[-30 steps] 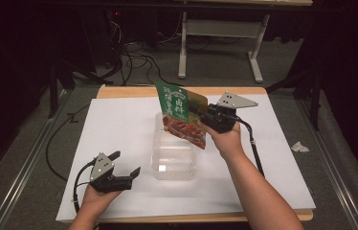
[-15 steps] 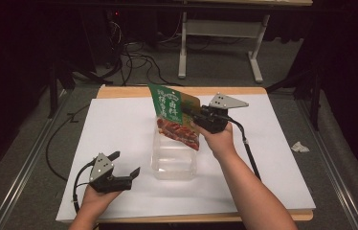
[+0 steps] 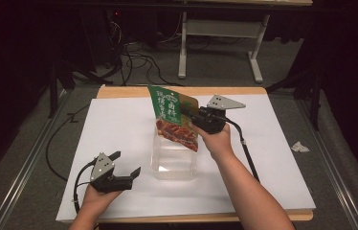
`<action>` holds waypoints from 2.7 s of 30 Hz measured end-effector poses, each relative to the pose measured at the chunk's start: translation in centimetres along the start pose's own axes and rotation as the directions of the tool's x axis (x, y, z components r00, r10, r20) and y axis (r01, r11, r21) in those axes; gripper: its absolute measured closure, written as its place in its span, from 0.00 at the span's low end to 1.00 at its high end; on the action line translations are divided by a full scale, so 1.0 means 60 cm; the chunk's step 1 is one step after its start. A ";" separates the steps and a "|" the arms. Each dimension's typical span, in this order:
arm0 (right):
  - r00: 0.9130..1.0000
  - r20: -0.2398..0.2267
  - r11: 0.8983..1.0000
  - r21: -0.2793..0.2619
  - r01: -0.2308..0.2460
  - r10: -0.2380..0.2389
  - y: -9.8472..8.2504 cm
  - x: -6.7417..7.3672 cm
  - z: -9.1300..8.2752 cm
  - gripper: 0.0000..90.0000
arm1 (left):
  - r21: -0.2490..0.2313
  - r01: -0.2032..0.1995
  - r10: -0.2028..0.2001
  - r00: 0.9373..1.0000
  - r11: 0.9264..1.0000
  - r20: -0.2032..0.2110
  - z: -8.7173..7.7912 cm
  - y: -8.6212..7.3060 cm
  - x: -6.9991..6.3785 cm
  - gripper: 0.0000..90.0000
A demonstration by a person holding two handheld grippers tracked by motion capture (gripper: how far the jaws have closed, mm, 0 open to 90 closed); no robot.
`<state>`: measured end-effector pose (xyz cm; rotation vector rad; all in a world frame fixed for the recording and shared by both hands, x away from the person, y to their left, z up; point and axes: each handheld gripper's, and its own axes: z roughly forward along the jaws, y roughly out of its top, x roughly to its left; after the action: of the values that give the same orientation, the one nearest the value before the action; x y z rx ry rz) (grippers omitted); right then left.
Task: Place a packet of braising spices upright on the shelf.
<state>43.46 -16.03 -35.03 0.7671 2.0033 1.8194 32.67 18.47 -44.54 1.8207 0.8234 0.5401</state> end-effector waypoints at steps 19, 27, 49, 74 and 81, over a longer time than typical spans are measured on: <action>0.999 0.034 1.000 0.010 -0.005 0.005 -0.023 -0.004 0.006 1.00 | -0.003 -0.003 0.003 1.000 1.000 -0.001 -0.002 0.001 0.000 0.09; 0.999 0.040 0.999 0.043 0.019 -0.021 -0.042 -0.003 0.014 1.00 | -0.002 -0.004 0.004 1.000 1.000 -0.001 -0.002 0.000 0.001 0.09; 0.996 0.080 0.998 0.047 0.031 -0.035 -0.057 -0.002 -0.003 0.87 | 0.003 -0.007 0.007 1.000 1.000 0.004 -0.001 0.000 -0.001 0.09; 0.985 0.172 0.990 0.143 0.000 -0.025 -0.045 0.003 -0.065 0.17 | 0.010 -0.003 0.003 1.000 1.000 0.019 0.001 -0.005 0.005 0.09; 0.975 0.220 0.989 0.147 -0.005 -0.027 -0.053 -0.009 -0.121 0.17 | 0.011 0.002 -0.002 1.000 1.000 0.022 0.002 -0.005 0.005 0.09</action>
<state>39.18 -22.32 -37.26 0.9538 2.0047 1.5180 32.84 18.70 -44.87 1.8331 0.8146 0.5147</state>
